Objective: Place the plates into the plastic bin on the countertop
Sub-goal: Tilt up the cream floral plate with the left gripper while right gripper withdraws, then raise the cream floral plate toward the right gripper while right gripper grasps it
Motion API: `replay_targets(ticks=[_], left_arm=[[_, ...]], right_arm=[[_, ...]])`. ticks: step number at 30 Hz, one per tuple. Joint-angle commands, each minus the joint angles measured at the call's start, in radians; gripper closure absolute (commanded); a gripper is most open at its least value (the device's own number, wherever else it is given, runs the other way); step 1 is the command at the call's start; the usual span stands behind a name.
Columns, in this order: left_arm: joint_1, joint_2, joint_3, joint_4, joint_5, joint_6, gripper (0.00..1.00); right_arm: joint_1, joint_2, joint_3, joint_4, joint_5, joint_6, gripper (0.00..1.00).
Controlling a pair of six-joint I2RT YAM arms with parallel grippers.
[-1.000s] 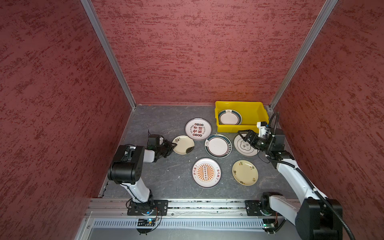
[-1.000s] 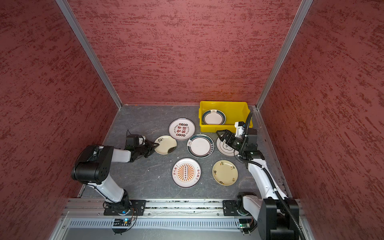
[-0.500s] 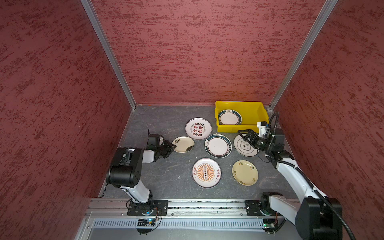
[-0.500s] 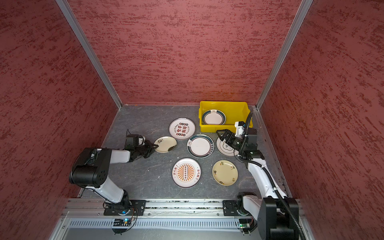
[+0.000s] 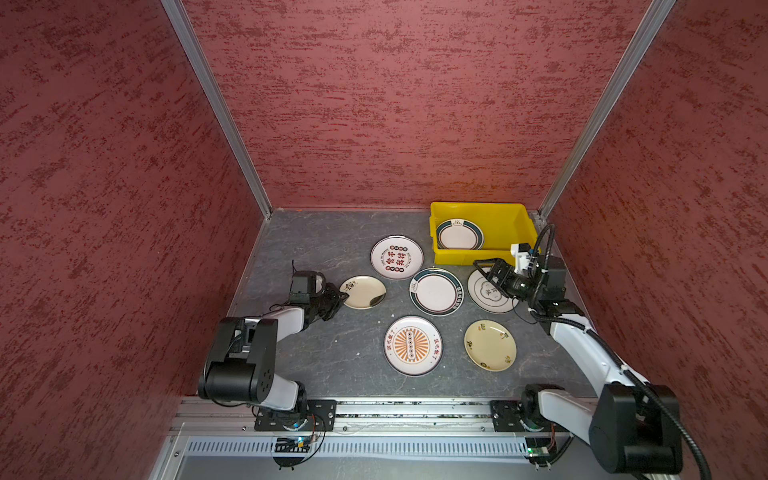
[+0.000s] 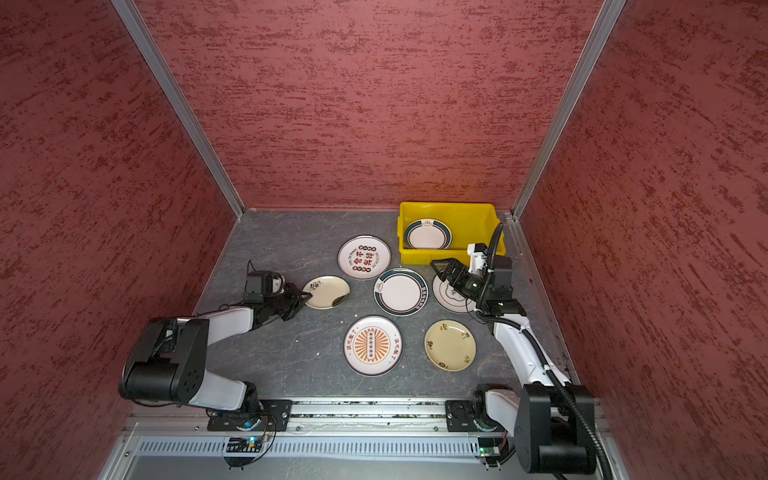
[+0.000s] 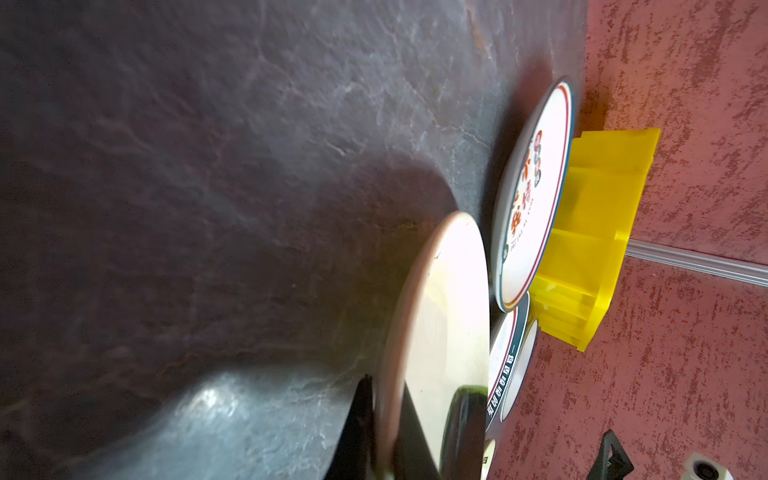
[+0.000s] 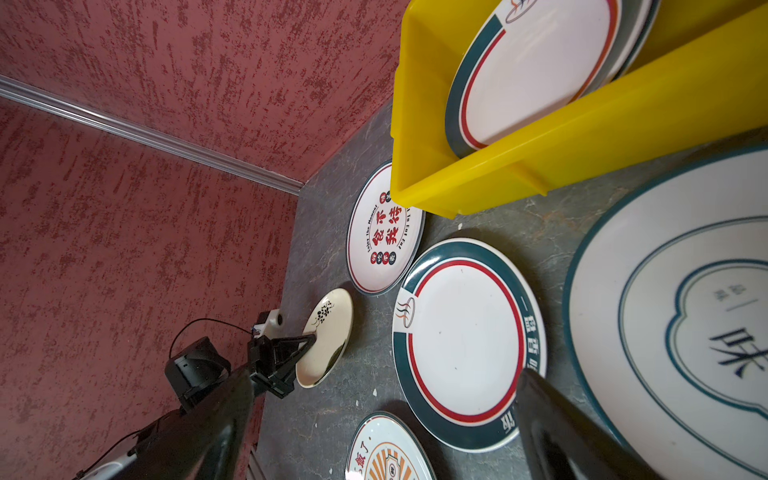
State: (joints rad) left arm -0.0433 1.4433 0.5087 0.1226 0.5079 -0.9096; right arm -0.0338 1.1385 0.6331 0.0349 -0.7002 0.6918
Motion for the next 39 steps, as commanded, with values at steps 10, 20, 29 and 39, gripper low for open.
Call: replay_targets(ticks=[10, 20, 29, 39], left_arm=[[-0.037, -0.18, 0.042, -0.105, -0.018, 0.022, 1.0], [-0.088, -0.217, 0.072, -0.127, -0.026, 0.021, 1.0], [-0.131, -0.232, 0.089, -0.129, -0.041, 0.017, 1.0], [-0.169, -0.236, 0.094, -0.118, -0.052, 0.0, 1.0]], right_arm=[[0.01, 0.015, -0.047, 0.119, -0.06, 0.065, 0.01], [0.067, 0.013, -0.05, 0.163, -0.036, 0.092, 0.01], [0.14, 0.072, -0.029, 0.245, -0.018, 0.138, 0.01], [0.251, 0.146, 0.013, 0.248, 0.053, 0.132, 0.01]])
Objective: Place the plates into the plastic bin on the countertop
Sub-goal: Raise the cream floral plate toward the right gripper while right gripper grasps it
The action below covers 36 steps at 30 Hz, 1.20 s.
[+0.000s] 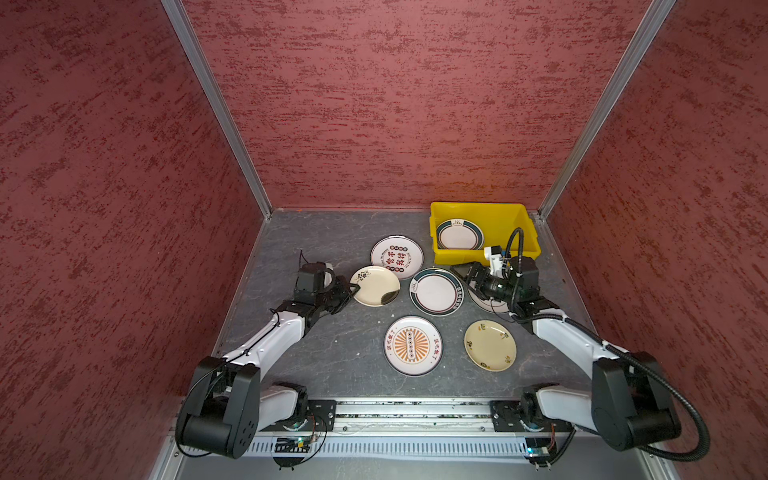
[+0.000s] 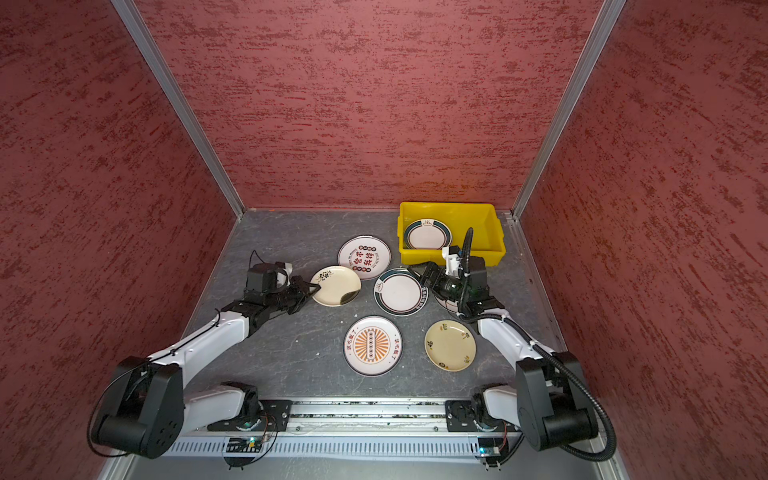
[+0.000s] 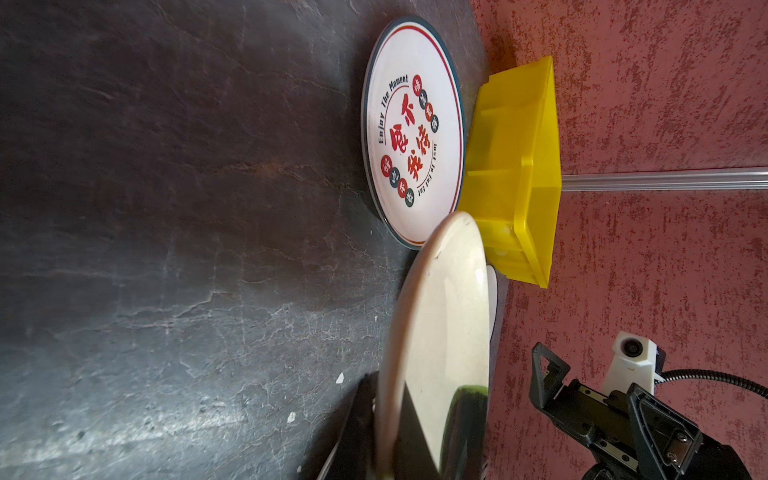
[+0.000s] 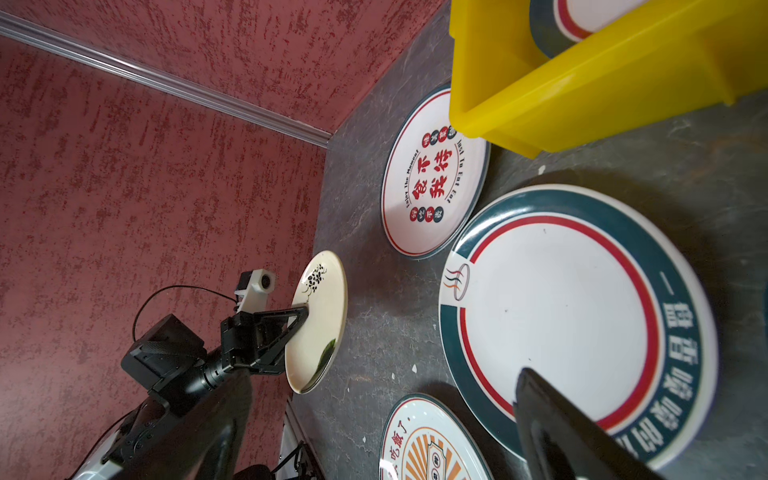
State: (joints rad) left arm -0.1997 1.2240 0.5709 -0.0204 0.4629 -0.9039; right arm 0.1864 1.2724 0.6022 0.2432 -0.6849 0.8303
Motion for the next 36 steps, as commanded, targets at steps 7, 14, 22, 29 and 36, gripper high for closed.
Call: replay_targets(ticks=[7, 14, 22, 29, 36], left_arm=[[-0.049, 0.0, 0.047, 0.037, -0.013, -0.018, 1.0], [-0.092, -0.002, 0.055, 0.044, -0.03, -0.042, 1.0], [-0.134, 0.006, 0.074, 0.064, -0.041, -0.046, 1.0], [-0.153, 0.04, 0.098, 0.103, -0.024, -0.047, 1.0], [-0.172, 0.083, 0.11, 0.151, -0.014, -0.046, 1.0]], right_arm=[[0.096, 0.066, 0.071, 0.06, 0.075, 0.01, 0.01], [0.168, 0.105, 0.112, 0.06, 0.092, 0.001, 0.01], [0.206, 0.176, 0.15, 0.072, 0.076, 0.024, 0.04], [0.234, 0.247, 0.193, 0.062, 0.047, 0.021, 0.23], [0.245, 0.276, 0.2, 0.06, 0.034, 0.033, 0.49]])
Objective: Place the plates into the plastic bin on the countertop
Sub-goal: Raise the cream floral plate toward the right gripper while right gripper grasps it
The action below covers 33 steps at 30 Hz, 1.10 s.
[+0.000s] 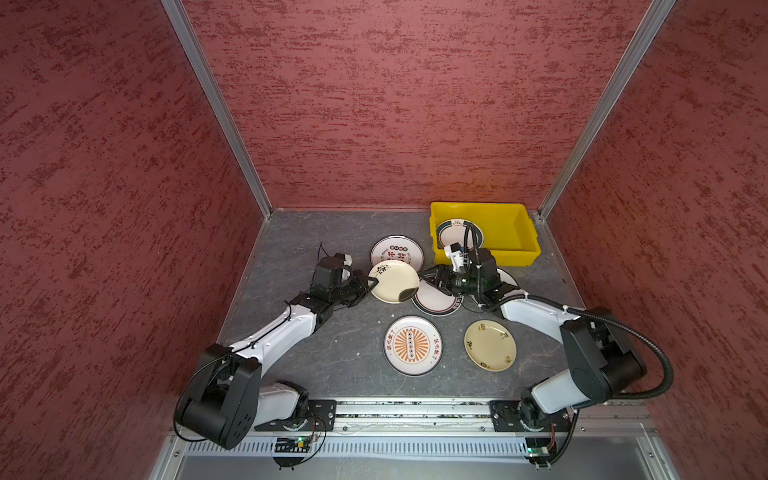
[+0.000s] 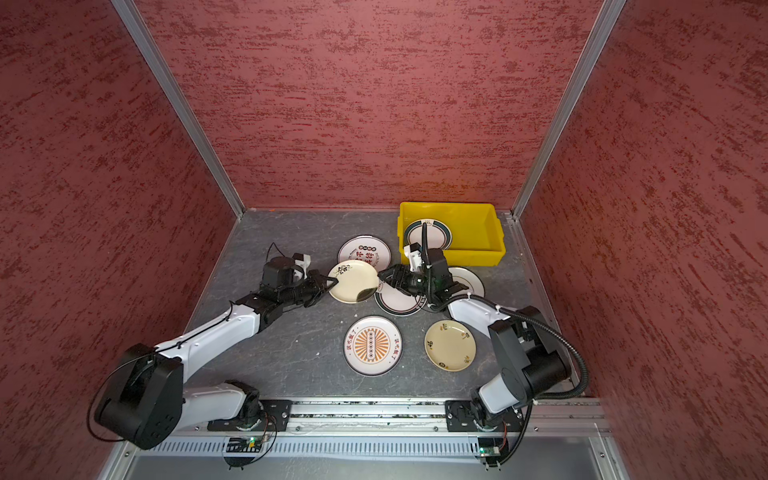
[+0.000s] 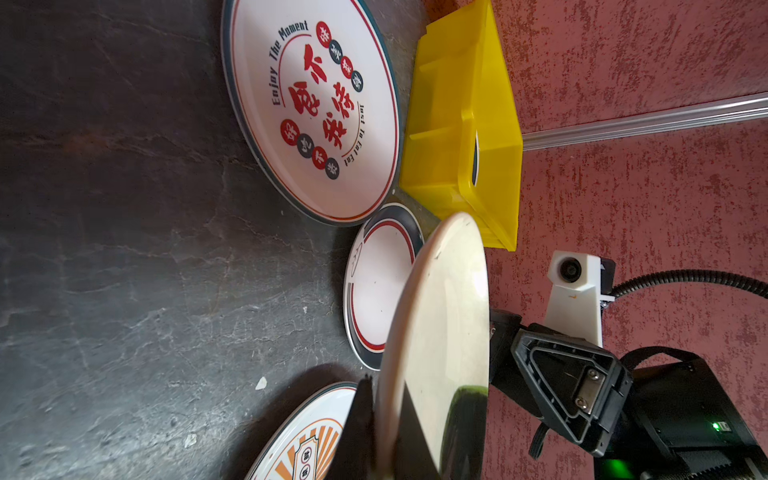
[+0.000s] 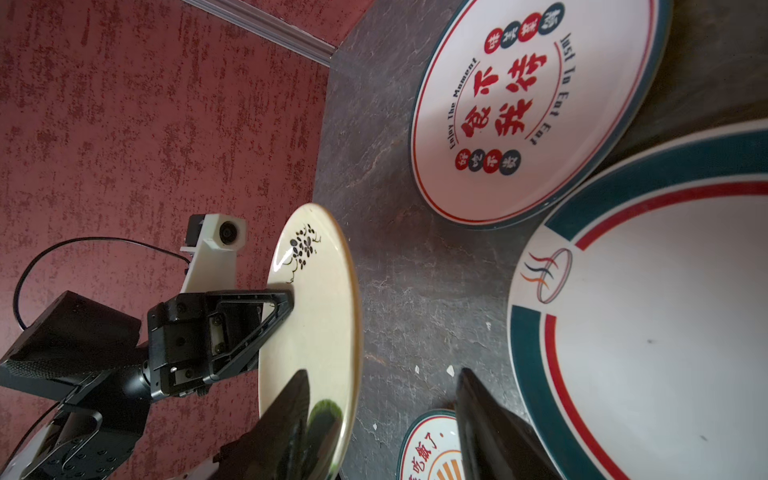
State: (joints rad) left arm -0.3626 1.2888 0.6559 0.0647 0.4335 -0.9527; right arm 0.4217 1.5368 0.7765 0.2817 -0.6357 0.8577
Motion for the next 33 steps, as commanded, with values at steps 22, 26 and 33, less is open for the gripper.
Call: replay_targets(ticks=[22, 26, 33], left_arm=[[-0.048, 0.207, 0.147, 0.151, 0.058, -0.009, 1.0], [-0.046, 0.213, 0.155, 0.138, 0.057, 0.001, 0.71], [-0.033, 0.192, 0.132, 0.119, 0.053, 0.021, 0.22]], right_arm=[[0.022, 0.078, 0.033, 0.037, -0.034, 0.021, 1.0], [0.021, 0.092, 0.039, 0.044, -0.033, 0.037, 1.0], [0.022, 0.075, 0.043, 0.011, 0.0, 0.028, 1.0]])
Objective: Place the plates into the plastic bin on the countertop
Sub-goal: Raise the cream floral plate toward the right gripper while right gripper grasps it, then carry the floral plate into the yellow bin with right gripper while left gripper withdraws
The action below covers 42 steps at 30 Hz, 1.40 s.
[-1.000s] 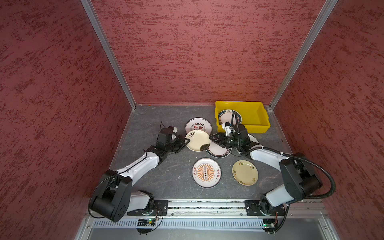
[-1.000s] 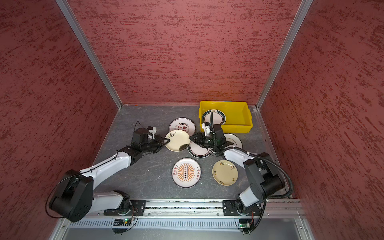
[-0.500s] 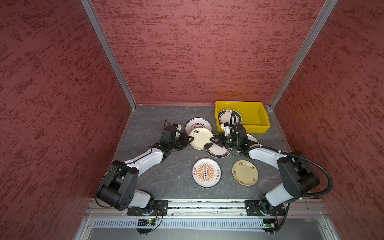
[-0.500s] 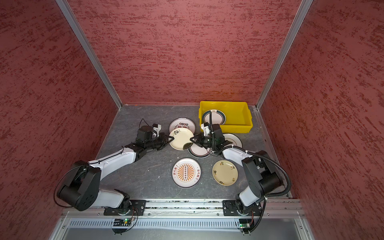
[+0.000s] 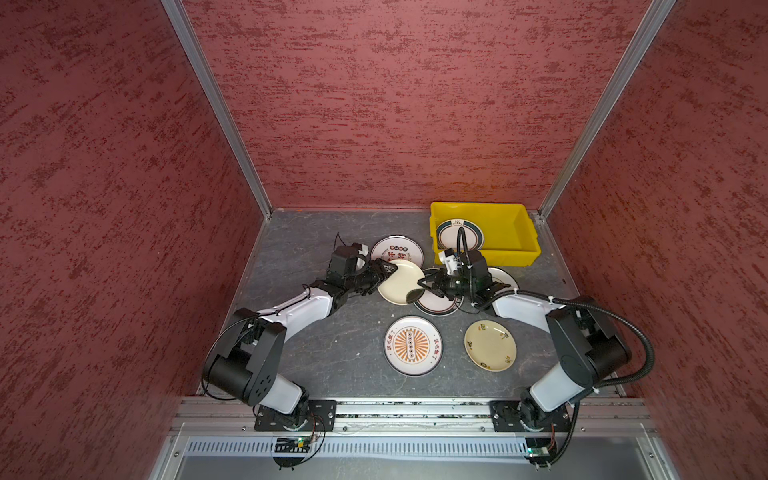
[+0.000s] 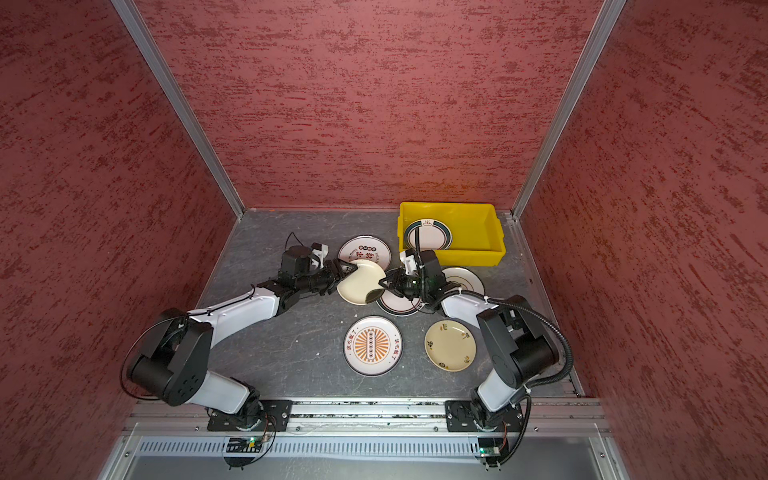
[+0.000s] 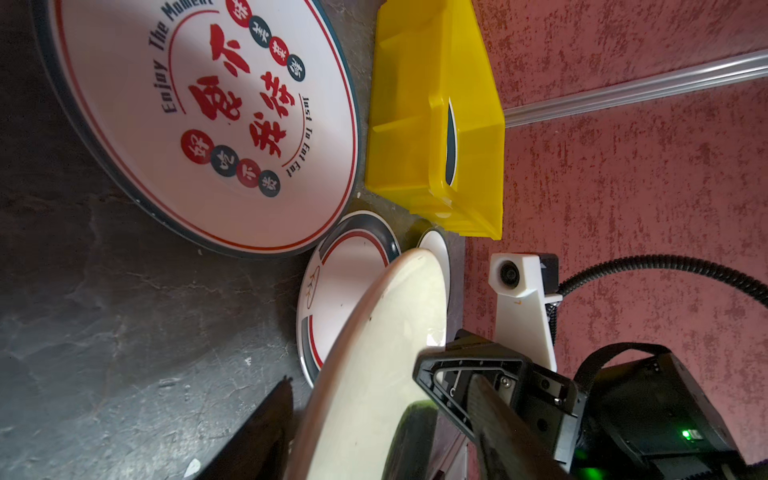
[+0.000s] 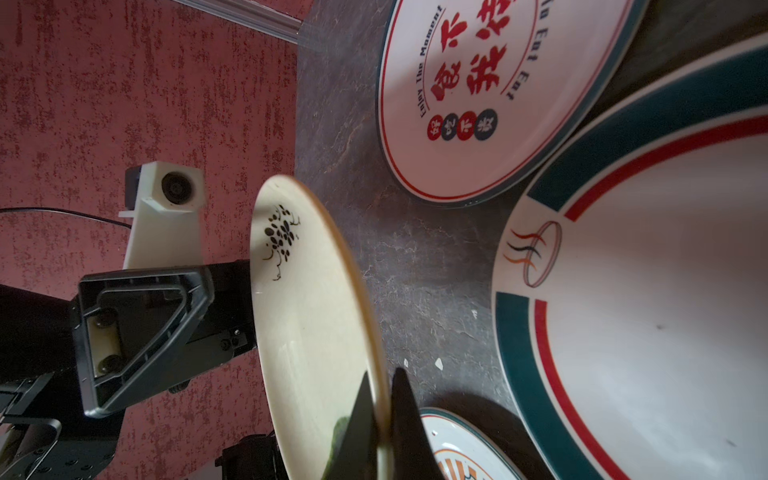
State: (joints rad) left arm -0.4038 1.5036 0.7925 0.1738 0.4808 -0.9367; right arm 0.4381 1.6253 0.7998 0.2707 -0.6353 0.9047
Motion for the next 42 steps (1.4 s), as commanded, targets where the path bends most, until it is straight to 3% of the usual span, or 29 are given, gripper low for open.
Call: replay_targets(ticks=[1, 11, 28, 42], left_arm=[[0.012, -0.03, -0.01, 0.004, 0.002, 0.003, 0.19], [0.045, -0.073, -0.038, -0.006, 0.01, -0.004, 0.0], [0.101, -0.213, -0.112, -0.034, 0.009, 0.005, 0.01], [0.148, -0.297, -0.151, -0.056, 0.026, 0.026, 0.01]], right_arm=[[0.005, -0.017, 0.025, 0.004, 0.005, -0.028, 1.0], [0.003, -0.067, 0.062, -0.101, 0.083, -0.096, 1.0], [-0.023, -0.139, 0.119, -0.254, 0.192, -0.197, 1.0], [-0.137, -0.229, 0.238, -0.393, 0.47, -0.335, 1.0]])
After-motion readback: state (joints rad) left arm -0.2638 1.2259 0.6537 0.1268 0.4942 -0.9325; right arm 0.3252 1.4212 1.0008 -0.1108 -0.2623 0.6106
